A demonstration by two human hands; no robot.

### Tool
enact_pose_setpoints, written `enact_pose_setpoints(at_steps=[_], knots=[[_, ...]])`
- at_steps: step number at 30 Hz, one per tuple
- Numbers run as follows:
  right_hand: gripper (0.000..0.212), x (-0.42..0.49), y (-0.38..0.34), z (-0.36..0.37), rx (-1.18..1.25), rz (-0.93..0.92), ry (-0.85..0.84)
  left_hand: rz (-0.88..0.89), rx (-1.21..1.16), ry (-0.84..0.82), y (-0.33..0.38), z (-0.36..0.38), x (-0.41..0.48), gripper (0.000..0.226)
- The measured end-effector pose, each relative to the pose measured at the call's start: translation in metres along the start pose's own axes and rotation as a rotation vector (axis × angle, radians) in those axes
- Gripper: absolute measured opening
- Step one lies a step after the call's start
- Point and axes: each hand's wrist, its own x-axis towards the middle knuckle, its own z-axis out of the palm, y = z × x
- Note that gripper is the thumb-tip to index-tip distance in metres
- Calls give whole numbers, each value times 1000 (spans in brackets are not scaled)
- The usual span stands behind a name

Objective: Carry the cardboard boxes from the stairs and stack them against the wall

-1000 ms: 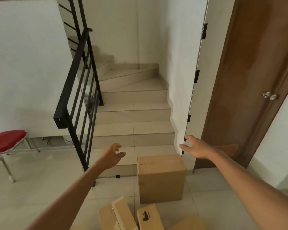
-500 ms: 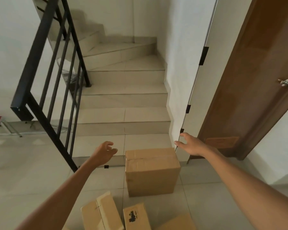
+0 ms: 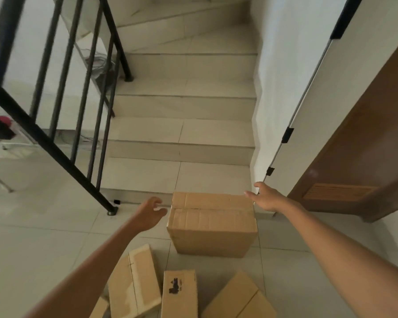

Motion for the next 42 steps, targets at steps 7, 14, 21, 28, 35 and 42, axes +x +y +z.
enact_pose_setpoints(at_steps=[7, 14, 21, 28, 35, 42], knots=[[79, 122, 75, 71, 55, 138, -4, -110, 92, -70, -46, 77, 94, 52], [85, 205, 133, 136, 163, 259, 77, -190, 67, -80, -98, 127, 187, 63], [90, 263, 167, 173, 273, 363, 52, -307, -43, -90, -139, 188, 246, 89], [97, 283, 200, 193, 409, 408, -8, -455, -345, 2, -156, 222, 276, 81], [101, 250, 217, 193, 568, 473, -15, -481, -535, -128, -177, 235, 233, 77], [89, 179, 201, 183, 610, 502, 66, -379, -601, -164, -156, 201, 178, 58]])
